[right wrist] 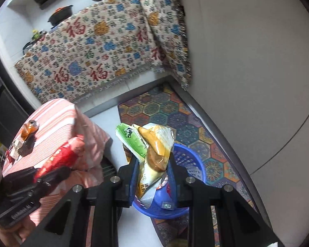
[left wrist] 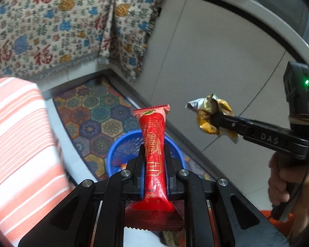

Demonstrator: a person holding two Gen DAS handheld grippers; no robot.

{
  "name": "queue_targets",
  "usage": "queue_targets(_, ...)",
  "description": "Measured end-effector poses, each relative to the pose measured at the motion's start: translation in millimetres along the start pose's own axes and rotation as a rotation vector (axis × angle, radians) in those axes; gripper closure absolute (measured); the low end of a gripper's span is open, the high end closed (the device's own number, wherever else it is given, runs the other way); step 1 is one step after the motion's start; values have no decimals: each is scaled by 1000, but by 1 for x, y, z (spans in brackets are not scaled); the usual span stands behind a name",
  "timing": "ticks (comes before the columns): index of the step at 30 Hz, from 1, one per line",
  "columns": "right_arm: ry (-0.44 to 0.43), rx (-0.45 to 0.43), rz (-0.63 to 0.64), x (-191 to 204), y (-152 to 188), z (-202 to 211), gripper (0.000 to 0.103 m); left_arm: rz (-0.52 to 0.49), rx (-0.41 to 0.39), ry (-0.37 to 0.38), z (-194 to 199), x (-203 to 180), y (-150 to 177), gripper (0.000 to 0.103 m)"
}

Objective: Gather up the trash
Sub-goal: 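Carry the red packet and chip bag to the wastebasket and release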

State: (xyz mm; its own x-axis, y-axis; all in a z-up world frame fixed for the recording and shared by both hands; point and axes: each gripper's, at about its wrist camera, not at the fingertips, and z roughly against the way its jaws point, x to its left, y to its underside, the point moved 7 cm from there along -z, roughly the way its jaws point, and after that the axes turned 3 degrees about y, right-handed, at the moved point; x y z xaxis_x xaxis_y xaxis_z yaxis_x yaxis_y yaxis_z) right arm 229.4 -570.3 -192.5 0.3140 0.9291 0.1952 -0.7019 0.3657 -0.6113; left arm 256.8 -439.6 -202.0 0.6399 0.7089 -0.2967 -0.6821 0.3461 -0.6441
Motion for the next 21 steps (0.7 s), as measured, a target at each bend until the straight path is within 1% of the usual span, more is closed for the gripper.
queue_targets(9, 29, 33, -46, -20, -1, -22, 77, -18, 29, -6, -35, -2, 0, 90)
queue_targets(17, 19, 63, -110, -30, -2, -44, 76, -25, 47, -5, -56, 1, 0, 90)
queue_targets(21, 14, 75, -122, -31, 0, -50, 75, -54, 60, -4, -70, -1, 0, 89)
